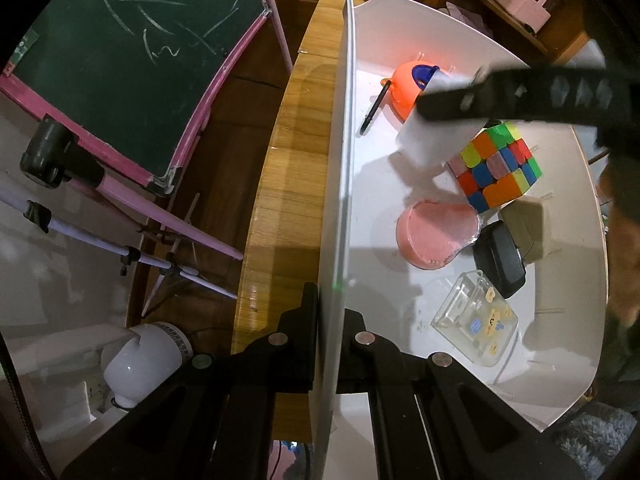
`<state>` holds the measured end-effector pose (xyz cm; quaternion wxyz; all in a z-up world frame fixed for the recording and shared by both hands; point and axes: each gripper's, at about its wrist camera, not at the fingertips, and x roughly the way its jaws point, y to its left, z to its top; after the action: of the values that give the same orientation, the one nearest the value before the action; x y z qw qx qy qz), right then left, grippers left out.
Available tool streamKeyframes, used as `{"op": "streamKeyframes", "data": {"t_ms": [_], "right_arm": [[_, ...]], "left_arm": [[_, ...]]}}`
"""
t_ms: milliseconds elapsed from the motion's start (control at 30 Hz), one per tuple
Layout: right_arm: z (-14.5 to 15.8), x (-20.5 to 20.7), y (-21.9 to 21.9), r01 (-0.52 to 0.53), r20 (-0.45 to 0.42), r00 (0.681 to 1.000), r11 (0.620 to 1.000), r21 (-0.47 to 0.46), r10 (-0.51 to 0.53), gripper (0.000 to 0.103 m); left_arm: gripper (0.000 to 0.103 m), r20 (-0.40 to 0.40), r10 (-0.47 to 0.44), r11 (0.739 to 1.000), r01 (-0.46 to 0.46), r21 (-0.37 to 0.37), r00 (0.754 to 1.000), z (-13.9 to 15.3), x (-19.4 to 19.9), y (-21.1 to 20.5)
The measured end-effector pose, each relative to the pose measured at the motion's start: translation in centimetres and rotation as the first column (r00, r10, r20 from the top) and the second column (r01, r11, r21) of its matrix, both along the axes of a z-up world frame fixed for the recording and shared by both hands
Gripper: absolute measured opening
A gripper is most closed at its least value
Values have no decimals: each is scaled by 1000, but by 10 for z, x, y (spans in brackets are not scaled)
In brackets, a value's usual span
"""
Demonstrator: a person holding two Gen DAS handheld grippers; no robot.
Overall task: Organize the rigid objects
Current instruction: 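Carry the white charger into the white tray and open the right gripper, then move the right gripper back over the table to the green bottle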
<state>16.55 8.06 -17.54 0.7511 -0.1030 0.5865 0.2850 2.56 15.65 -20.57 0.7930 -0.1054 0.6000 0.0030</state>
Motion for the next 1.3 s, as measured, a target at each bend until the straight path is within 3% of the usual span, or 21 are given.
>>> {"op": "streamKeyframes", "data": {"t_ms": [233,400,600,967,1300], "right_arm": [[-15,-17,4,-66,36,997,997,-47,68,58],[9,-21,-18,-1,42,999,998,67,-2,69],[43,-39,-40,31,162,986,996,81,-44,69],[98,-65,-104,122,317,936,987,104,-150,69],[121,-76,-166,220,415,883,974,52,-221,69]], "left_arm": [[3,-1,-2,1000,2,11,1000,0,-1,-2],[3,0,1,1000,-1,17,1000,1,-2,-4],[3,-1,0,1000,0,29,1000,2,-2,-7],[3,-1,7,999,-7,36,1000,2,-3,-7],[3,-8,11,999,-11,45,1000,3,-2,-7]]}}
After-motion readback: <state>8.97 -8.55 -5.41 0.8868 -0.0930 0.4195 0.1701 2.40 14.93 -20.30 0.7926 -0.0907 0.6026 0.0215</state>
